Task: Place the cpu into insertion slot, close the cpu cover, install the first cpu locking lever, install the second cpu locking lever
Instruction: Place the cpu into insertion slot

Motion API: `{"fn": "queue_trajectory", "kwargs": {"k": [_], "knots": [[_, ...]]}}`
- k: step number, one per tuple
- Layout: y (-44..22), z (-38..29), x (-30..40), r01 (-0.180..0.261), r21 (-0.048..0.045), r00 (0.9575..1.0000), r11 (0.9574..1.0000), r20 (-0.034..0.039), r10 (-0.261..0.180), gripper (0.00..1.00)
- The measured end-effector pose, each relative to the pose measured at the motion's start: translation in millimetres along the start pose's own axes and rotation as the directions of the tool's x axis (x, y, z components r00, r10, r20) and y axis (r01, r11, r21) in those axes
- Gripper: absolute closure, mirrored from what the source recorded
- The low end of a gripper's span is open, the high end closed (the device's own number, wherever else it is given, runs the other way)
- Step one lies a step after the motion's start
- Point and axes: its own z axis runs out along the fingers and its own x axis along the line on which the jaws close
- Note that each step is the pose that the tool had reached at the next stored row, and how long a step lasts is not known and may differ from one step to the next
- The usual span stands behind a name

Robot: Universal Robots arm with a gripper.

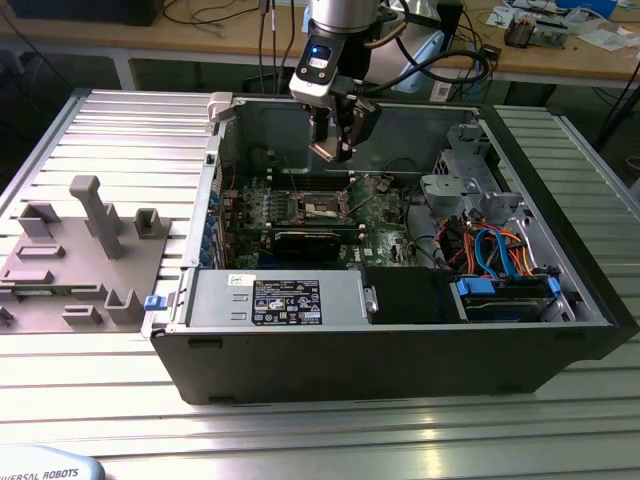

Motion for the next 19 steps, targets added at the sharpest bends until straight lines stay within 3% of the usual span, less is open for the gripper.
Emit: {"fn": "queue_trajectory", "kwargs": {"k": [10,19], "knots": [[0.0,0.2,0.0,-0.003,-0.0001,1.0000,1.0000,0.0001,0.003,0.46],[0.0,0.2,0.0,-0.037,0.0000,0.9993,0.9993,0.0012,0.037,0.46]]}}
